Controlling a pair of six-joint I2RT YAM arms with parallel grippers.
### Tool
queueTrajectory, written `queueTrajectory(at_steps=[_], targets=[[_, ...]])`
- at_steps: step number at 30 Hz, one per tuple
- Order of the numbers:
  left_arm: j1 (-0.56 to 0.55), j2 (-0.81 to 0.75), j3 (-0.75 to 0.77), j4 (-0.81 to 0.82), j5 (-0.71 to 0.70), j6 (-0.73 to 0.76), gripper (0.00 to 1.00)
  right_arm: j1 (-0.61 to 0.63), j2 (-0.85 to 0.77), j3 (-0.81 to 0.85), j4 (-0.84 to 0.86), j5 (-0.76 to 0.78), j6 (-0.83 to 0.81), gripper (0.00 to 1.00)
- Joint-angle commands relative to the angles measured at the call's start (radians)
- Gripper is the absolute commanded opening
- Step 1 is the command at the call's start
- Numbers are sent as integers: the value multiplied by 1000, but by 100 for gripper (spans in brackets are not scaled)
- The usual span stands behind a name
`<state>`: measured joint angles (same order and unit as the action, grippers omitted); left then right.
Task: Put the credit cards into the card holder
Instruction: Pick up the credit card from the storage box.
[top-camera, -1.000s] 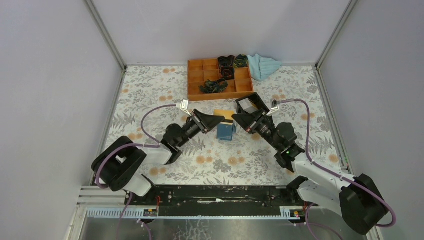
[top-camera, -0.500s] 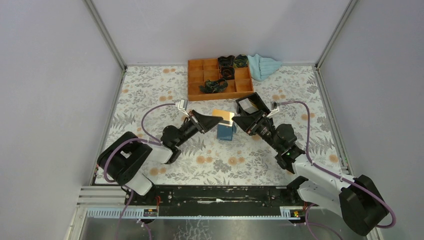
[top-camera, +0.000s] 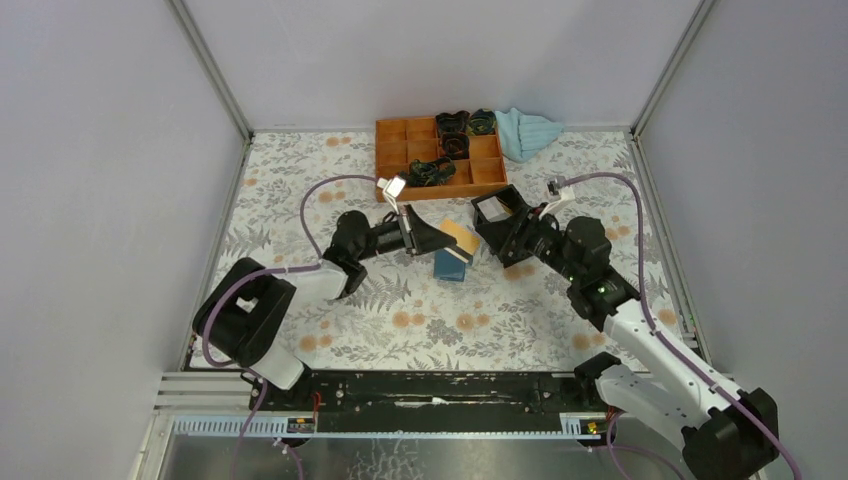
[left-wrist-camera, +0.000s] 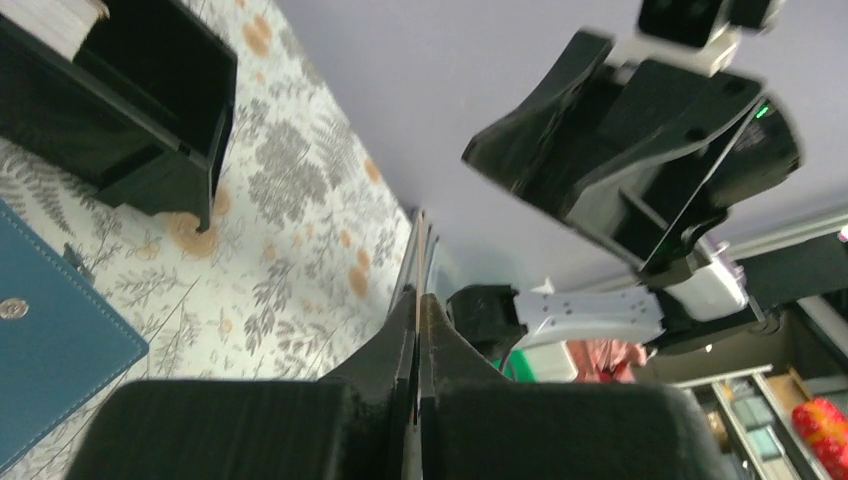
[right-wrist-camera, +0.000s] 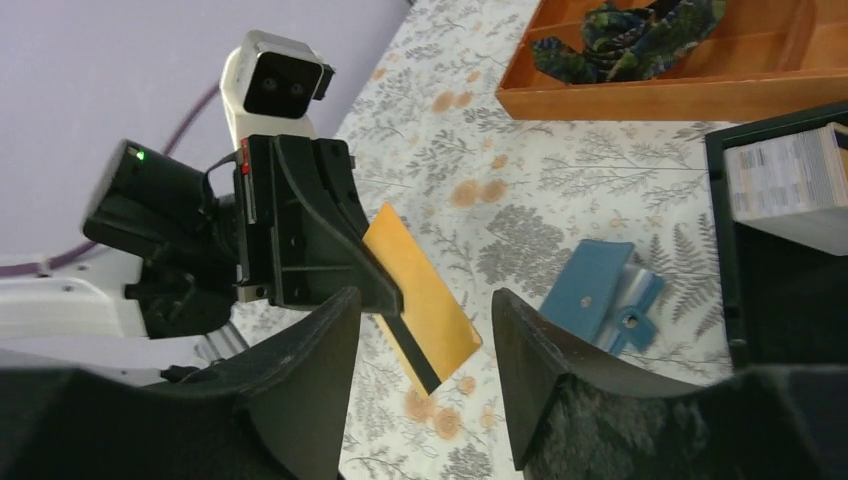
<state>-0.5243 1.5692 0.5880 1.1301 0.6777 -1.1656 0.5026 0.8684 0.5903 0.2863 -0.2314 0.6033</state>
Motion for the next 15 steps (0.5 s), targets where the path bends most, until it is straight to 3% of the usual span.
queueTrajectory(at_steps=[1,8,15], targets=[[3,-38,97,-384,158,210,0,-70,51,102,-174,-172,-150,57],[3,-61,192,-611,213,343,0,-134,122,169,-285,-336,-231,55],[3,-20,244,-612,293,339,0,-148,150,168,-279,-451,-252,52]])
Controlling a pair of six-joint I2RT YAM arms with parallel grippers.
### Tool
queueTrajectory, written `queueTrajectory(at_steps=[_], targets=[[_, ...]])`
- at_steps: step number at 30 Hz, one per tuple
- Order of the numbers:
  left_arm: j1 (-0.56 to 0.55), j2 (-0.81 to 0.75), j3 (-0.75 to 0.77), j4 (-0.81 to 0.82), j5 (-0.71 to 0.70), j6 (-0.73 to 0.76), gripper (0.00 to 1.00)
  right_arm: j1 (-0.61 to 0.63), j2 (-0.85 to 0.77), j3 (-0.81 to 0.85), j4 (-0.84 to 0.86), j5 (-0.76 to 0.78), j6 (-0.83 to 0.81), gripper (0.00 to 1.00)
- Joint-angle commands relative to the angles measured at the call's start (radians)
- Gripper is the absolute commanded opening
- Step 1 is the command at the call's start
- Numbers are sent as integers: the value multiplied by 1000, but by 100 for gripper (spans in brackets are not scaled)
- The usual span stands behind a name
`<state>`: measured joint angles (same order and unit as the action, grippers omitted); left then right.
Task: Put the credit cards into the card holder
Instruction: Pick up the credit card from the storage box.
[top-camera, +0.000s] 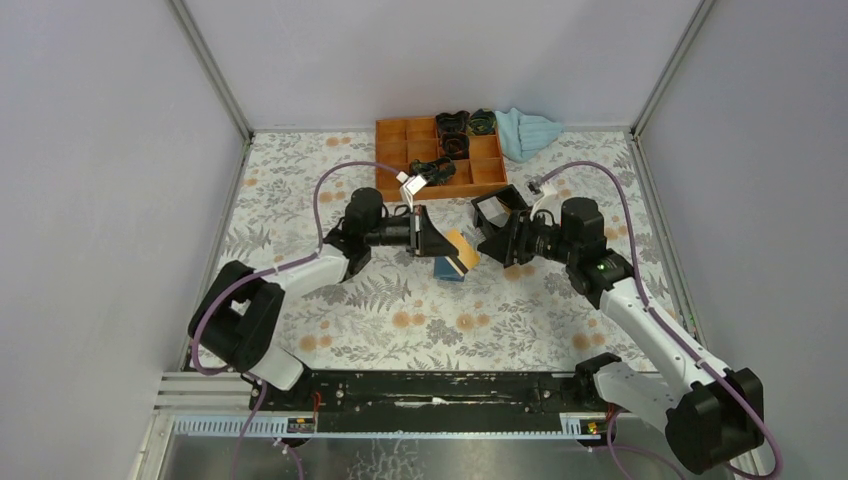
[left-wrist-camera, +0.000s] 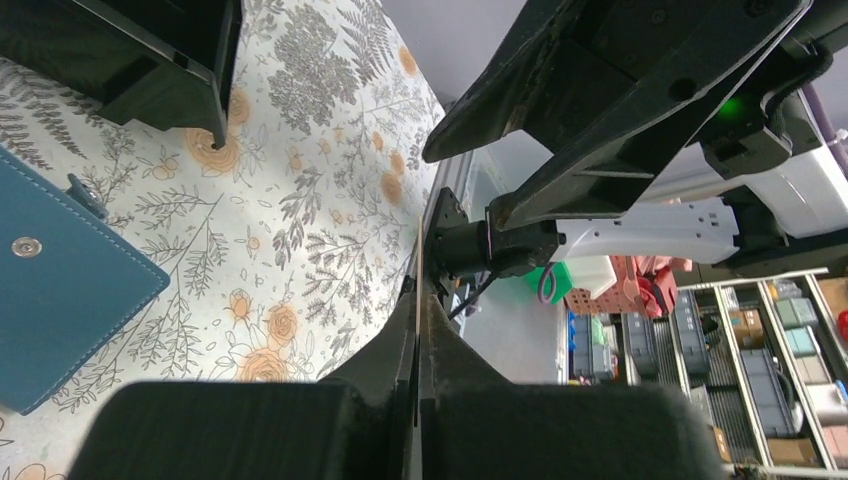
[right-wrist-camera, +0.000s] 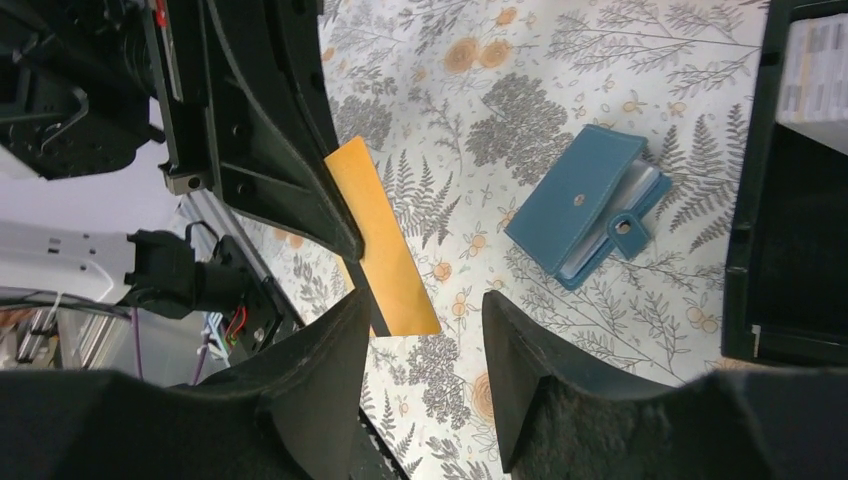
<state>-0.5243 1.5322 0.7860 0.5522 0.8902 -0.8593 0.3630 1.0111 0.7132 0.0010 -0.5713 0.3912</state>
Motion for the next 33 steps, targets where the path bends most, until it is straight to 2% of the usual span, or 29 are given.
queueTrajectory(at_steps=[1,12,20,23,30,33], targets=[[3,23,53,-32,89,32,0,-7,13,43,10,-122,-39,52],[3,84,125,13,194,-17,0,-8,57,30,79,-214,-16,48],[1,116,141,55,239,-49,0,-8,86,29,112,-245,-3,34],[2,128,137,115,259,-90,0,-7,104,28,131,-257,8,31],[3,167,125,344,309,-244,0,-7,128,3,202,-295,50,30],[2,188,131,419,326,-298,0,-8,134,-5,218,-311,59,26]])
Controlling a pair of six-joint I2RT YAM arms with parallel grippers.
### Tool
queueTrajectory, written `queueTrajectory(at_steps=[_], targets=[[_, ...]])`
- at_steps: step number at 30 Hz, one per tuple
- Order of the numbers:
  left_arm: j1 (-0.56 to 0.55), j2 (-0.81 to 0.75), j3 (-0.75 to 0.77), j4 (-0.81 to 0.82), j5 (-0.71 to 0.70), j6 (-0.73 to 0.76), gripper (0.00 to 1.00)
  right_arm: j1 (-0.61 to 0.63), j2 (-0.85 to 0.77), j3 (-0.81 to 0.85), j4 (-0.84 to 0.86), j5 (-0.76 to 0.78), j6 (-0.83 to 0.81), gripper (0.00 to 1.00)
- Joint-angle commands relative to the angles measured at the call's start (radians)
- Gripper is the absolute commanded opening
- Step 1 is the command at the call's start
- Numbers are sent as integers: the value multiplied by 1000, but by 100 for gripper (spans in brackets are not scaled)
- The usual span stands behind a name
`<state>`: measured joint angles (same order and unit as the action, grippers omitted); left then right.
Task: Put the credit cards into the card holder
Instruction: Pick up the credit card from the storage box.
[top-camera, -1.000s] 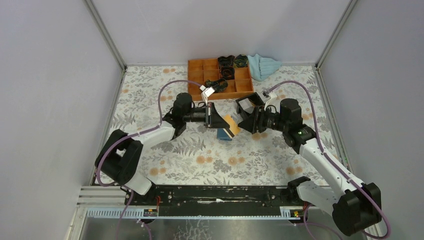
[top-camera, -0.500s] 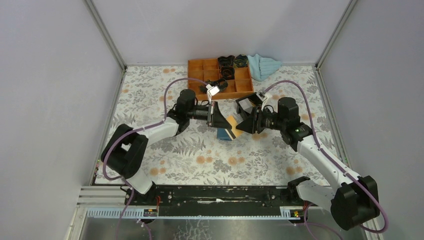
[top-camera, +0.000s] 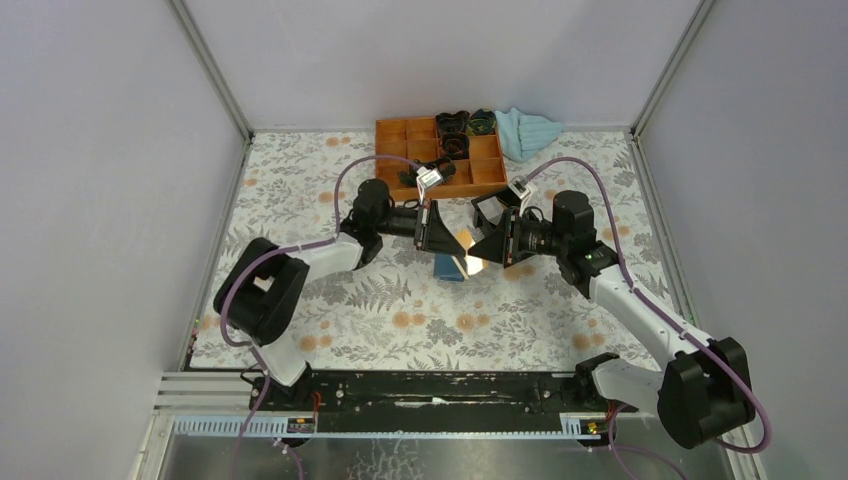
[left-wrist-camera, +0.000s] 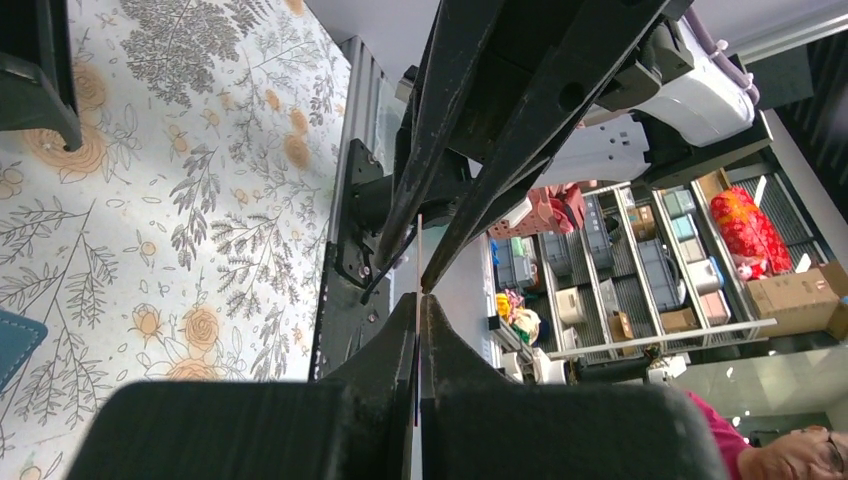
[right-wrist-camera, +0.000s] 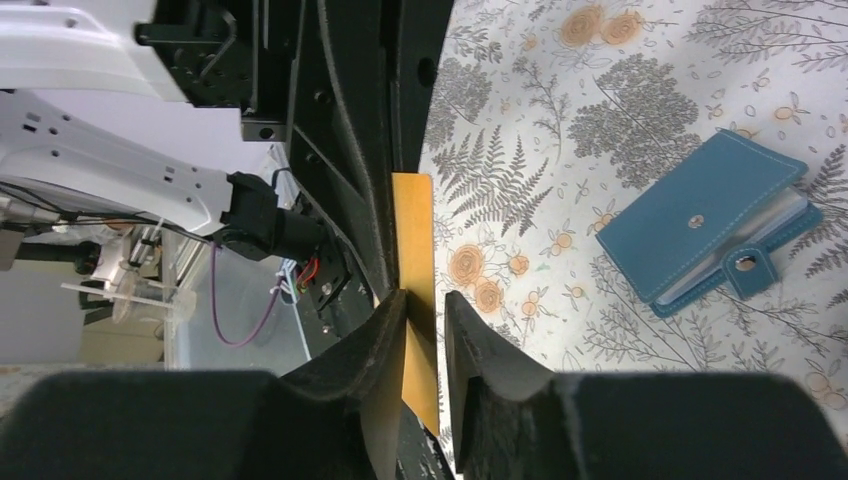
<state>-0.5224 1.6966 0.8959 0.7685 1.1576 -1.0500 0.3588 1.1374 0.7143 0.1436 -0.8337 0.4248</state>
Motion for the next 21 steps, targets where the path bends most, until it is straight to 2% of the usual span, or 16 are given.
queueTrajectory(at_steps=[1,4,6,8,12,14,19,21], targets=[[2,32,23,229,62,-126,0,-3,10,-9,82,-54,30,24],[5,56,29,319,74,-197,0,-4,17,-19,101,-67,38,13],[5,71,29,384,80,-245,0,-4,23,-30,128,-77,55,2],[11,81,24,424,75,-272,1,-3,25,-39,146,-84,68,0],[45,64,-15,390,29,-247,24,-3,16,-50,158,-73,82,0],[61,31,-32,280,-11,-172,33,-4,9,-55,158,-61,89,0],[77,-59,-9,-202,-193,165,43,-4,-37,-72,131,42,103,0],[79,-80,-8,-286,-278,208,45,-3,-52,-73,105,98,100,0]])
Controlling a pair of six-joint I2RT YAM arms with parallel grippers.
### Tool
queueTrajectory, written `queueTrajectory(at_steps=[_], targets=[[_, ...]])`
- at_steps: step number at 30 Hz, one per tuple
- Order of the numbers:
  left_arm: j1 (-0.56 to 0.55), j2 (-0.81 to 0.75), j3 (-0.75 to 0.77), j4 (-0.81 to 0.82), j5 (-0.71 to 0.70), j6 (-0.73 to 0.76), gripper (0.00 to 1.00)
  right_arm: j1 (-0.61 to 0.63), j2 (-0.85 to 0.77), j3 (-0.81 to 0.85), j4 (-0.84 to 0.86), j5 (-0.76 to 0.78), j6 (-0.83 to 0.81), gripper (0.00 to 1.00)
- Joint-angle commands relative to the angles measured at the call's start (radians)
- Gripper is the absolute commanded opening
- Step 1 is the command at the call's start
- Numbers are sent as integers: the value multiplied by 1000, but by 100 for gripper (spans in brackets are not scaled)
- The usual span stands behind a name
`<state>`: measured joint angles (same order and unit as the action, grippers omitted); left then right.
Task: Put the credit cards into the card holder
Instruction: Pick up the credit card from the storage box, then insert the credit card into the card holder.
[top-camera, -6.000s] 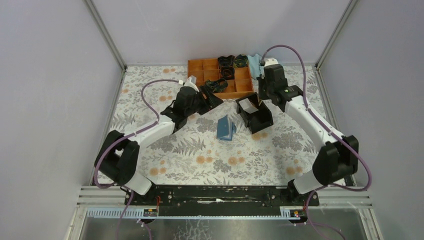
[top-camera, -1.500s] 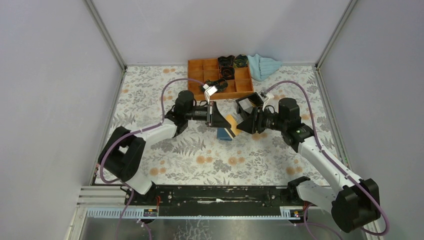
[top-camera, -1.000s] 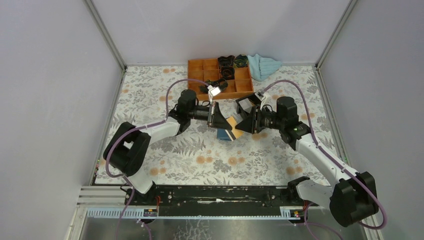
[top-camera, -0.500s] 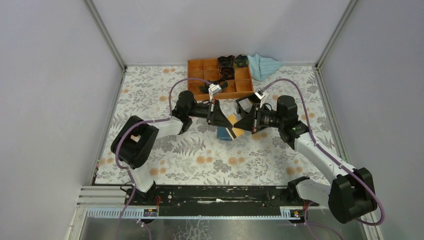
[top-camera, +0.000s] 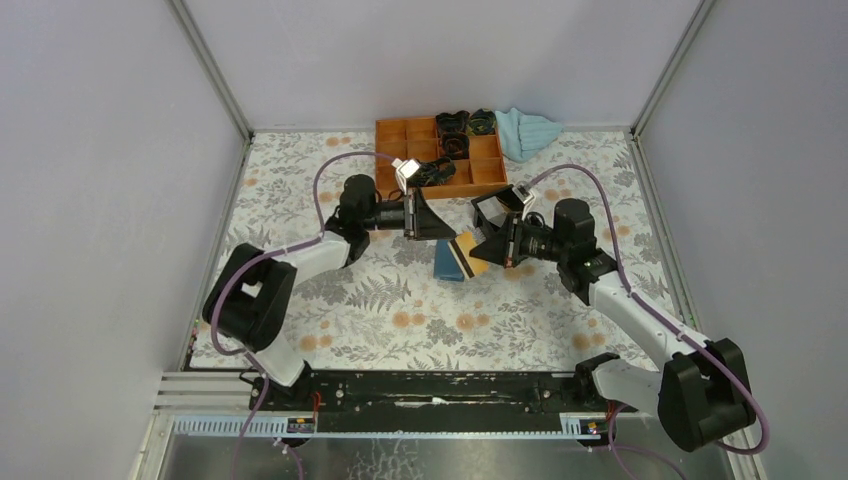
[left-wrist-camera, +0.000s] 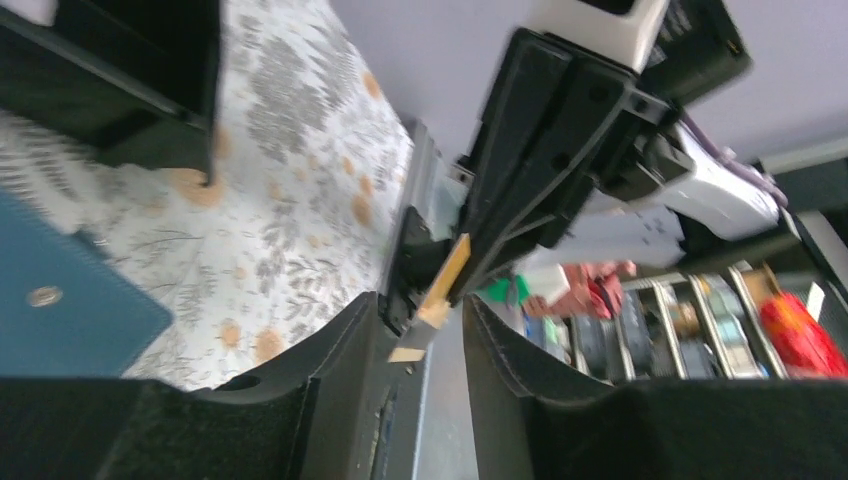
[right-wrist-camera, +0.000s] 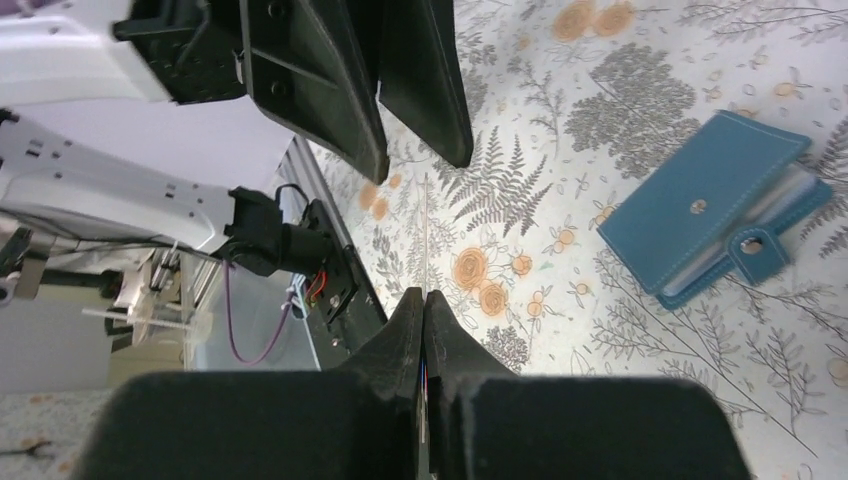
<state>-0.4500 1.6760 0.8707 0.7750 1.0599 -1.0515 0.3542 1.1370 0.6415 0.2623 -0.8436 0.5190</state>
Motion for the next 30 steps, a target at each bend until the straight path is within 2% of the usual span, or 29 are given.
queueTrajectory(at_steps=[1,8,15,21,30], targets=[[8,-67,12,-312,-218,217,46,1,-60,-2,-23,135,8,0],[11,-99,-46,-444,-513,267,48,18,-69,-15,-92,334,12,0],[11,-108,-108,-518,-754,294,44,219,44,51,-179,631,2,0],[5,-82,-146,-503,-820,301,38,297,137,125,-232,829,23,0],[-45,-20,-127,-485,-886,309,36,336,281,229,-283,953,14,0]])
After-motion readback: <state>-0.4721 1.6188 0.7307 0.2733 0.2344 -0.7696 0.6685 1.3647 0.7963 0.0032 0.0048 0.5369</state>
